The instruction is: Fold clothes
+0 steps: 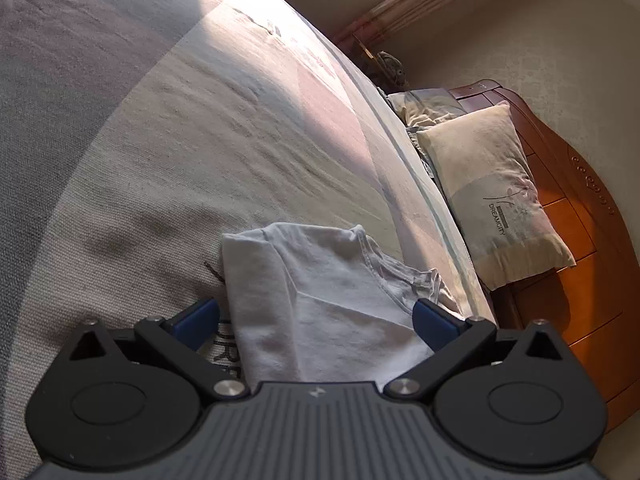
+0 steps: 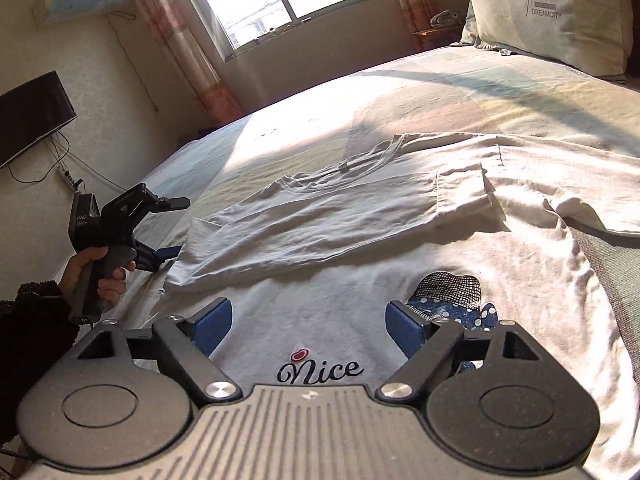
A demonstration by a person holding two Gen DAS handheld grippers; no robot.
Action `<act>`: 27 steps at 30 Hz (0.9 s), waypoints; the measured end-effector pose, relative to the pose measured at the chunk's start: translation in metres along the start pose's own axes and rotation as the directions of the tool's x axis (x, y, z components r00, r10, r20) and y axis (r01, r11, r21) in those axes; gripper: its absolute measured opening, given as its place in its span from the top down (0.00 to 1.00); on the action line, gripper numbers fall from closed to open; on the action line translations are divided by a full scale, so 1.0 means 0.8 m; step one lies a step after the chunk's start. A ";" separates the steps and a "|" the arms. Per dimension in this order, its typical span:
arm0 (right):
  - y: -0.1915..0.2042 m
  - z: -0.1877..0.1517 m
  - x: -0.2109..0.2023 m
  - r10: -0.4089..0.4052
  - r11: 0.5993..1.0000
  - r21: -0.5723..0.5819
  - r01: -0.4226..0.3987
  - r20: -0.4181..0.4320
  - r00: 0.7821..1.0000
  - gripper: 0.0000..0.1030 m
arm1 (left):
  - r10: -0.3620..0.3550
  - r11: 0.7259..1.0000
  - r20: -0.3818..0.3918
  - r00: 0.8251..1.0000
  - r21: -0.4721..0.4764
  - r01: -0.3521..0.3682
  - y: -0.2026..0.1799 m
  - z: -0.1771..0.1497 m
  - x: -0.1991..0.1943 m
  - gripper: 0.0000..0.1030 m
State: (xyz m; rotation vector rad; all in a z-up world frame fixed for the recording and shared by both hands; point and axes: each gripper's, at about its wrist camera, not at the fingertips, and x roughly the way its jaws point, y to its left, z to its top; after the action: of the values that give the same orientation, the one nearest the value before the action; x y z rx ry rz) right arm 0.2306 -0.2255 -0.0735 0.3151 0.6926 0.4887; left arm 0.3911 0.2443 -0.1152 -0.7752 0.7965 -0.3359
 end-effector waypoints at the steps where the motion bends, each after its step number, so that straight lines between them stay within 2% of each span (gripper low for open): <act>1: -0.001 0.000 0.001 0.007 1.000 0.007 -0.007 0.002 1.000 0.15 | -0.013 1.000 0.001 1.000 -0.019 0.013 0.002 0.004 0.002 0.01; 5: -0.001 -0.003 0.004 0.034 0.999 0.020 -0.034 0.020 0.999 0.15 | -0.045 0.997 0.011 0.999 -0.063 0.045 0.008 0.018 0.013 0.01; 9: -0.002 -0.005 0.006 0.024 1.000 0.014 -0.024 0.013 1.000 0.15 | -0.041 0.999 0.011 0.999 -0.022 0.041 0.014 0.015 0.006 0.03; 10: -0.002 -0.006 0.004 0.020 1.000 0.013 -0.020 0.014 1.000 0.15 | -0.040 0.999 0.011 0.999 -0.011 0.040 0.016 0.014 0.004 0.06; 12: -0.004 -0.006 0.002 0.009 1.000 0.013 -0.009 0.016 1.000 0.15 | -0.038 0.999 0.011 0.999 0.010 0.038 0.019 0.013 0.001 0.19; 17: -0.008 -0.005 -0.002 -0.009 1.000 0.013 0.009 0.021 1.000 0.15 | -0.033 0.998 0.012 0.999 0.062 0.033 0.027 0.009 -0.008 0.43; 20: -0.009 -0.006 -0.002 -0.017 1.000 0.008 0.017 0.019 1.000 0.15 | -0.006 0.998 0.008 1.000 0.066 0.005 0.023 0.010 -0.012 0.46; 21: -0.008 -0.006 -0.002 -0.018 1.000 0.001 0.018 0.018 1.000 0.15 | 0.051 0.993 0.011 0.999 0.110 -0.052 0.010 0.008 -0.015 0.47; 23: -0.006 -0.006 -0.003 -0.020 1.000 -0.016 0.021 0.018 1.000 0.15 | 0.147 0.954 0.056 0.988 0.254 -0.157 -0.022 -0.003 -0.026 0.47; 26: -0.003 -0.005 -0.003 -0.029 0.999 -0.045 0.029 0.019 0.999 0.15 | 0.149 0.878 0.090 0.985 0.445 -0.174 -0.066 -0.034 -0.044 0.44; 27: -0.003 -0.005 -0.002 -0.030 0.998 -0.050 0.031 0.020 0.999 0.15 | 0.128 0.864 0.059 0.990 0.483 -0.141 -0.074 -0.043 -0.043 0.42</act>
State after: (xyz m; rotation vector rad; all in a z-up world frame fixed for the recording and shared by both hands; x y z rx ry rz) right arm 0.2273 -0.2277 -0.0764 0.2610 0.6648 0.4725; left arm 0.3433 0.2058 -0.0693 -0.2455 0.6971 -0.3806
